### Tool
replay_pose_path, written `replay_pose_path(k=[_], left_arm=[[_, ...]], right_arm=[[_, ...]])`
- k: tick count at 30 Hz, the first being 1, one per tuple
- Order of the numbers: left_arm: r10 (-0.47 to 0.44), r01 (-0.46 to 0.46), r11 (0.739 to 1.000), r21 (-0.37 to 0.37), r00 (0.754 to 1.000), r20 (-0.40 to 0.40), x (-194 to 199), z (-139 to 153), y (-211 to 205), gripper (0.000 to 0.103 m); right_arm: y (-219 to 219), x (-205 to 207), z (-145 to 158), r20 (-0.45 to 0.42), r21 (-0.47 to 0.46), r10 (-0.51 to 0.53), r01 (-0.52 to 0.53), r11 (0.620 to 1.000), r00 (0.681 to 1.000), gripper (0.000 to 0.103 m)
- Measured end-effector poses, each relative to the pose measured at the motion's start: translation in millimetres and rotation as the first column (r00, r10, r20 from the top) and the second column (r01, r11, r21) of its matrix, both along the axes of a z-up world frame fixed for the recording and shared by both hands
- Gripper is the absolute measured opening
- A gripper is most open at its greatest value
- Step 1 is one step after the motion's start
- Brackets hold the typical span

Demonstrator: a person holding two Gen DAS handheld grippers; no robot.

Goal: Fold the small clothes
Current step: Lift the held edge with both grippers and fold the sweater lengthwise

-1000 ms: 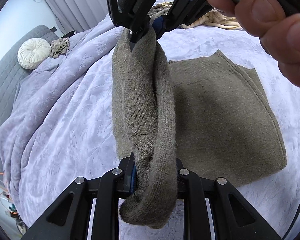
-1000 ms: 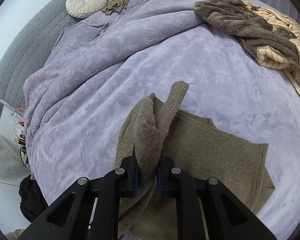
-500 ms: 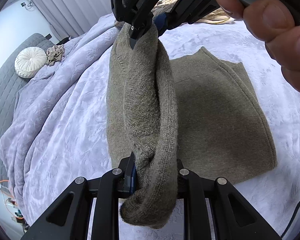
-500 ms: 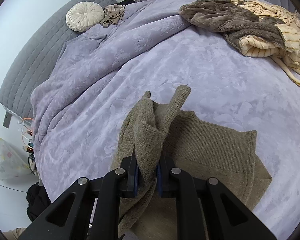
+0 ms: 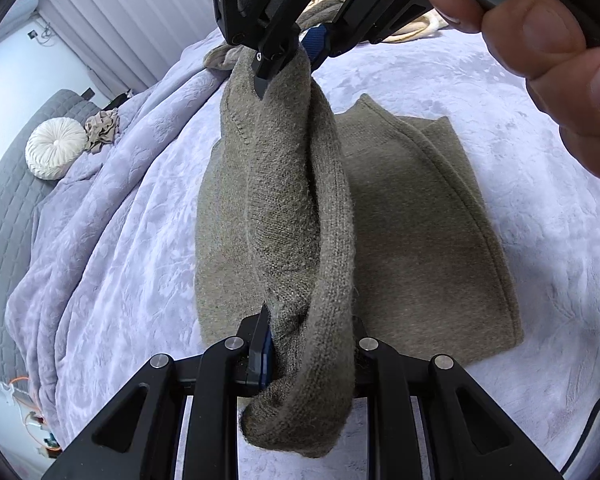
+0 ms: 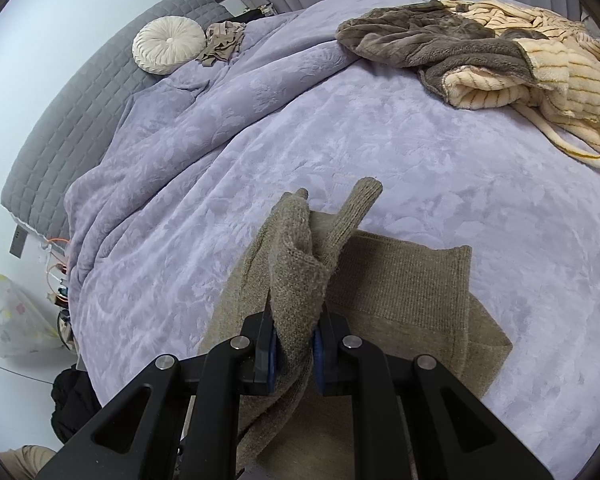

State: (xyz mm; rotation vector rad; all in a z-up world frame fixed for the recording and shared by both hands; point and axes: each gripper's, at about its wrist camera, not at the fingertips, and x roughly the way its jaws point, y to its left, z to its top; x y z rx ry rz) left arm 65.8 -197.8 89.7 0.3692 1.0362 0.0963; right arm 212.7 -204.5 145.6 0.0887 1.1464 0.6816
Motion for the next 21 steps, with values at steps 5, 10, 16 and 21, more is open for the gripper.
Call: replay_pose_path(k=[5,10,16,21], left_arm=[[-0.026,0.027,0.999,0.017,1.0,-0.011,1,-6,-17,0.023],[-0.048,0.049,0.998,0.029,0.999,-0.019,0,-9,-28,0.023],[-0.069,0.07,0.997,0.03,0.997,-0.028,0,-10,-34,0.023],[-0.084,0.086,0.995,0.045,0.996,-0.04,1,-17,-41,0.023]], right_arm=[[-23,1,-8,-0.001,0.021,-0.016,0.016,1.0,1.0,0.015],[-42,1,-18,-0.014,0.039,-0.037,0.038,0.999,0.999,0.015],[-59,-1,-21,-0.008,0.073,-0.049,0.05,0.996,0.999,0.015],[-72,-3,-29,-0.008,0.082,-0.063,0.063,0.995,0.998,0.015]])
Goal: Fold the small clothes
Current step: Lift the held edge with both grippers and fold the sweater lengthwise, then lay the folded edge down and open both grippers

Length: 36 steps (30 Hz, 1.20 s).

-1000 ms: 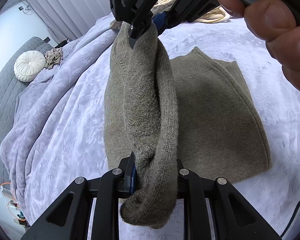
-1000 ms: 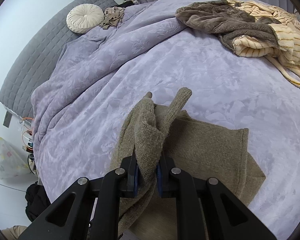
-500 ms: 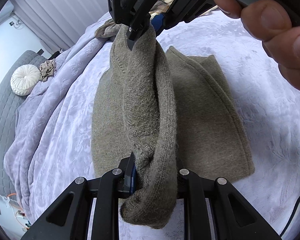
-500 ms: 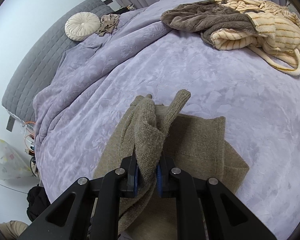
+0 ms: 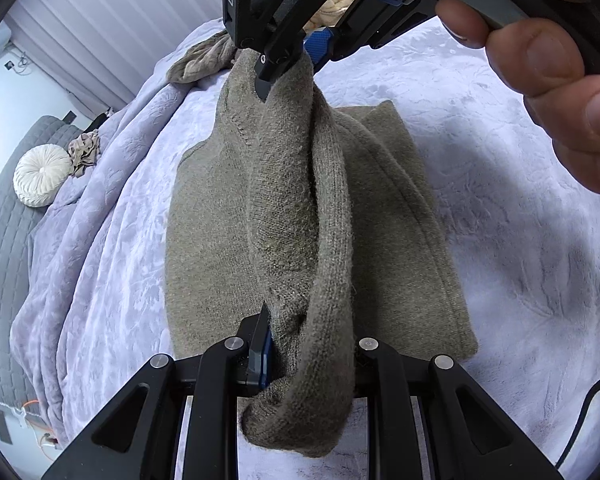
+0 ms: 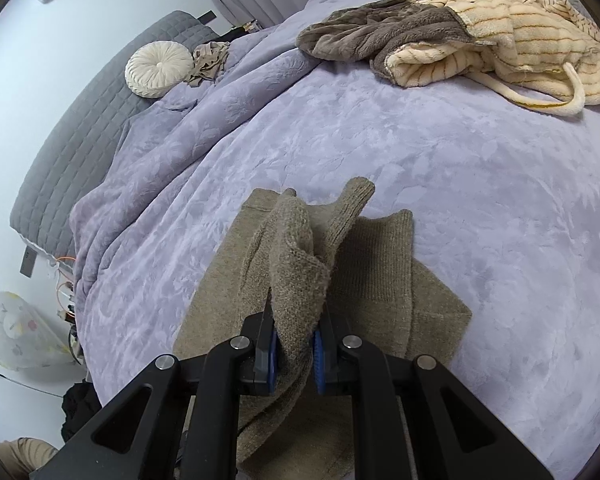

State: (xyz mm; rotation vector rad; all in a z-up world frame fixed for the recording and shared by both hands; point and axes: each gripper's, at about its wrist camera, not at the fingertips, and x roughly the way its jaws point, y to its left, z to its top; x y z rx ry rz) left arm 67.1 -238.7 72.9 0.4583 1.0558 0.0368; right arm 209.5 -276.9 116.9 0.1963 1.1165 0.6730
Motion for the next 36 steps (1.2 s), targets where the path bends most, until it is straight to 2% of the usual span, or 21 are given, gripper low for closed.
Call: replay_pose_path(k=[10,19,36], left_arm=[[-0.04,0.041,0.998,0.04,0.999,-0.012,-2,-13,-23,0.023],[-0.043,0.045,0.998,0.054,0.998,-0.043,3,-28,-28,0.023],[-0.065,0.066,0.997,0.044,0.997,-0.037,1,-41,-33,0.023]], right_arm=[[-28,-5,-14,-0.009,0.03,-0.033,0.034,0.999,0.999,0.015],[-41,-4,-39,-0.045,0.021,-0.061,0.062,0.998,0.997,0.015],[-40,-3,-65,-0.045,-0.098,-0.069,0.064,0.993,0.997,0.015]])
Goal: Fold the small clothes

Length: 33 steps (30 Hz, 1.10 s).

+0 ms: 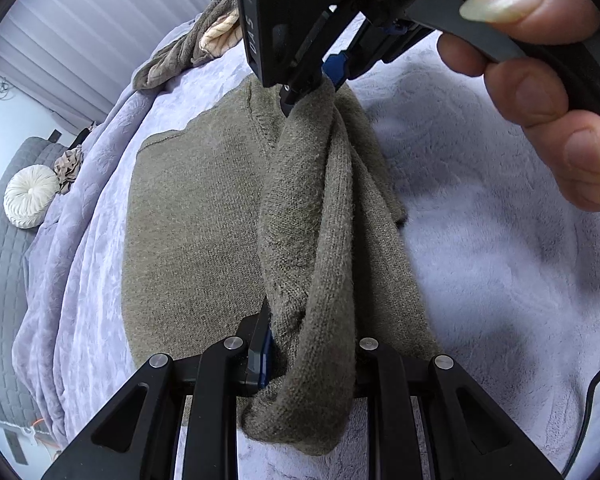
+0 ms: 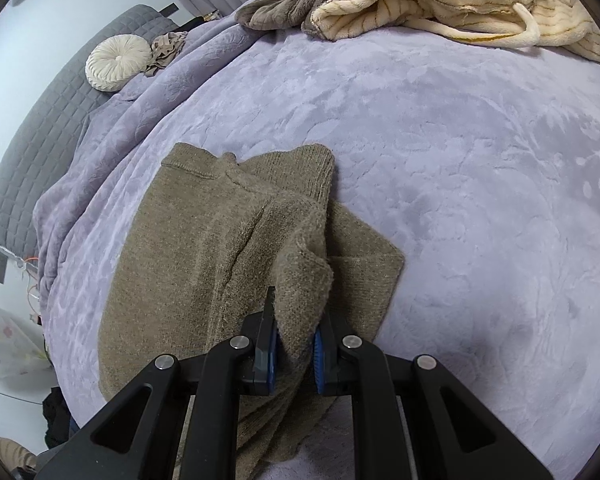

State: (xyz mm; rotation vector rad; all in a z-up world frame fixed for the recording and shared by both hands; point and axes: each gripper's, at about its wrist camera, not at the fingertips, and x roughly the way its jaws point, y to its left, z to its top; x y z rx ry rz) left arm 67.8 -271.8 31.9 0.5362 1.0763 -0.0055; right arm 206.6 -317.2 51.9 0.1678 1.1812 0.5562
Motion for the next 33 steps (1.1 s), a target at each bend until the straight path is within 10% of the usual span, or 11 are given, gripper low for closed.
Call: replay_pose_path(k=[4,8,17,23,27,33], left_arm=[[-0.007,0.007,0.999,-0.036,1.0,-0.01,-2,5,4,0.031],[0.009,-0.017,0.977,-0.211,0.999,-0.036,-4,33,24,0.09],[-0.08,0.081,0.807,-0.585,0.996,0.027,-9,103,93,0.091],[0.129,-0.164,0.792,-0.588,0.986,-0.102,67,57,144,0.091],[0.174,-0.236,0.826,-0.512,0.97,-0.167,88,19,151,0.091],[0.182,-0.264,0.782,-0.565,0.963,-0.199,83,19,164,0.094]], right_arm=[[4,0,-3,0.001,-0.036,-0.009,0.009,0.999,1.0,0.02],[0,-4,18,0.015,-0.05,-0.022,0.023,0.998,1.0,0.035],[-8,-20,81,0.143,0.129,-0.027,0.009,0.992,0.989,0.045],[22,4,26,0.001,0.069,-0.035,0.035,0.997,0.999,0.045],[14,15,-6,-0.051,0.092,-0.091,0.096,0.991,0.995,0.042],[12,9,5,-0.047,0.062,-0.111,0.114,0.992,0.993,0.042]])
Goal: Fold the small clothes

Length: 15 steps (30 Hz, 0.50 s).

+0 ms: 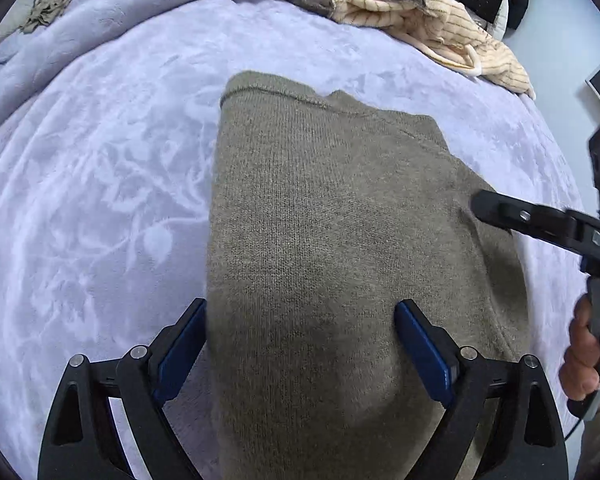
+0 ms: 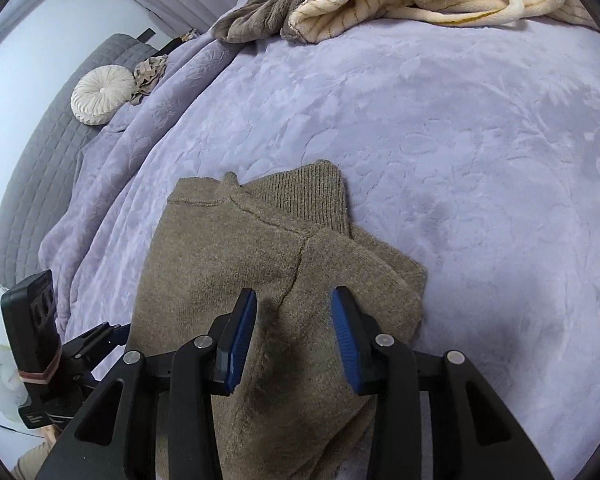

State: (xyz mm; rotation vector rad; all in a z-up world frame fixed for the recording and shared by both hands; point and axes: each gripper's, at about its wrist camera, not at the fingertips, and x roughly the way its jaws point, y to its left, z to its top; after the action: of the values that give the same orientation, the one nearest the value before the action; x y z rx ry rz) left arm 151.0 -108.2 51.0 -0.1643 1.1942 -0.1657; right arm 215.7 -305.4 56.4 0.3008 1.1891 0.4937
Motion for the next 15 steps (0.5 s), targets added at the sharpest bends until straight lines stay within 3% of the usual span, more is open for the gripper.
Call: replay_pose_path(k=[5,8,12,15], left_arm=[[-0.045,0.04,0.997,0.072,0.996,0.071,-26,22,10,0.094],[-0.062,0.051,0.992,0.117,0.994,0.09,-37,22,10,0.094],[-0.046,0.035,0.993,0.11,0.994,0.102,-48,24,16,0.094],[-0.047,0.034,0.992,0.125,0.993,0.104,-48,21,16,0.094]], right_arm=[[9,-74,49,0.131,-0.027,0.136,-0.134,0.991,0.982,0.042],[23,-124,65,0.173,0.034,0.227,-0.236,0.971,0.958,0.044],[48,-161,61,0.178,0.024,0.302,-0.311,0.95,0.937,0.044],[61,-169,41,0.142,-0.051,0.323,-0.319,0.947,0.936,0.044]])
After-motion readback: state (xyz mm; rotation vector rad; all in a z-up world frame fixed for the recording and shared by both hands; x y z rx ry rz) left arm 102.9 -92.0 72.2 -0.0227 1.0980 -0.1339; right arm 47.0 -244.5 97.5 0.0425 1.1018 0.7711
